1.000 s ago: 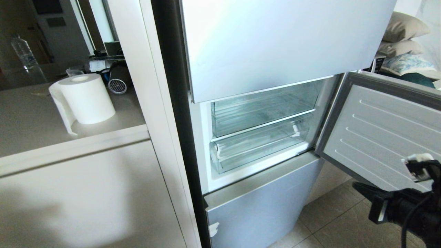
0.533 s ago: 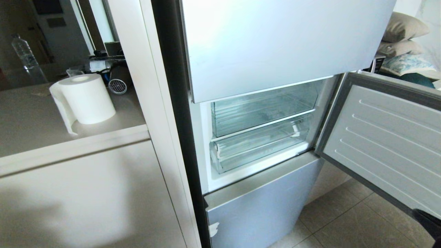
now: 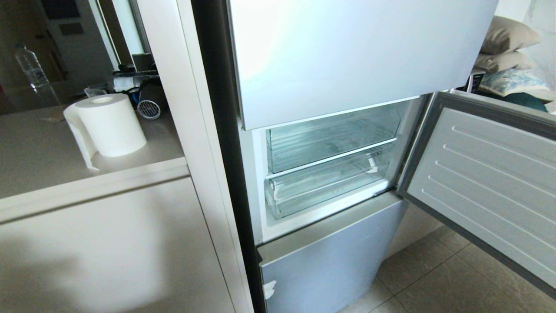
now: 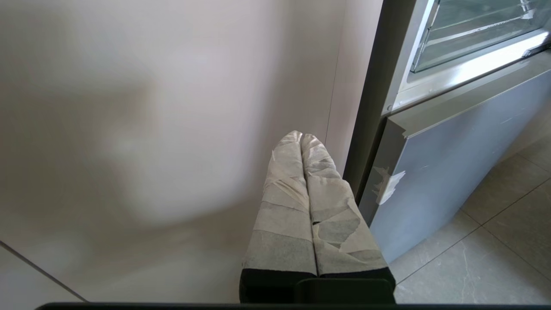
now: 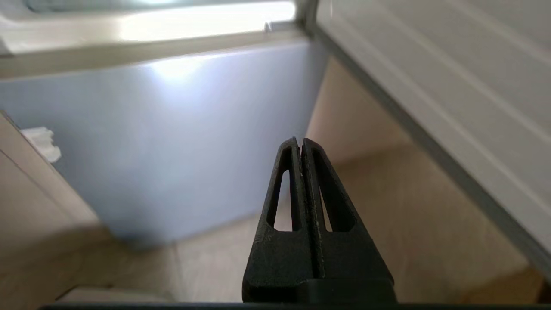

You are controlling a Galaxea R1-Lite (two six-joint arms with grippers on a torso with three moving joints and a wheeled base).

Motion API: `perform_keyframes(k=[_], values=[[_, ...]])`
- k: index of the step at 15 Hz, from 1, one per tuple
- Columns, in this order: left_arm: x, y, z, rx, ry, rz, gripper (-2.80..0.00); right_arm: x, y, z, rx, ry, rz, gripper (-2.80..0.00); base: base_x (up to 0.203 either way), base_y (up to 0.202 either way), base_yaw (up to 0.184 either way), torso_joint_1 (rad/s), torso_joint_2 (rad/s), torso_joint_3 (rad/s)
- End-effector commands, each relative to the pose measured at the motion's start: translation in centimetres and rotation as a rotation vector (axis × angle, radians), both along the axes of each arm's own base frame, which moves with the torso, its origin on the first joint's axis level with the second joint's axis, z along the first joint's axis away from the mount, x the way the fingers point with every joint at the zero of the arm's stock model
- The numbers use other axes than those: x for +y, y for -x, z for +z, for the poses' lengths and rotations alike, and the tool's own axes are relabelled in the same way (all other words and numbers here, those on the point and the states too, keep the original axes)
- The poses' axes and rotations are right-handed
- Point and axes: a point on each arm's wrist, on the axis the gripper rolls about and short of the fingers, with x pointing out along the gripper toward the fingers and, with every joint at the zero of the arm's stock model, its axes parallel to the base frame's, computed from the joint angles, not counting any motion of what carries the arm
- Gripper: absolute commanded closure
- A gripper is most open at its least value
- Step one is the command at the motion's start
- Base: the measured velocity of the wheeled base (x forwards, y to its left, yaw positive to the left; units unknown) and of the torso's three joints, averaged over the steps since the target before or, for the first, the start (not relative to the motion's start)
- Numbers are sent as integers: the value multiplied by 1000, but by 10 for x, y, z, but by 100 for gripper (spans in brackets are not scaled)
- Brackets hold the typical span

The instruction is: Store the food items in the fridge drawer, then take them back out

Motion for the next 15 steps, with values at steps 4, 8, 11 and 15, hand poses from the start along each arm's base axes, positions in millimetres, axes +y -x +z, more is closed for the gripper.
perform_keyframes(k=[4,8,11,15], values=[[0,0,0,0,0,1,0,1,13,-11,-92,15,35,0,0,0,0,0,0,0],[0,0,0,0,0,1,0,1,13,-11,-92,15,34,0,0,0,0,0,0,0],[0,0,0,0,0,1,0,1,13,-11,-93,14,33,0,0,0,0,0,0,0],[0,0,0,0,0,1,0,1,13,-11,-92,14,32,0,0,0,0,0,0,0]])
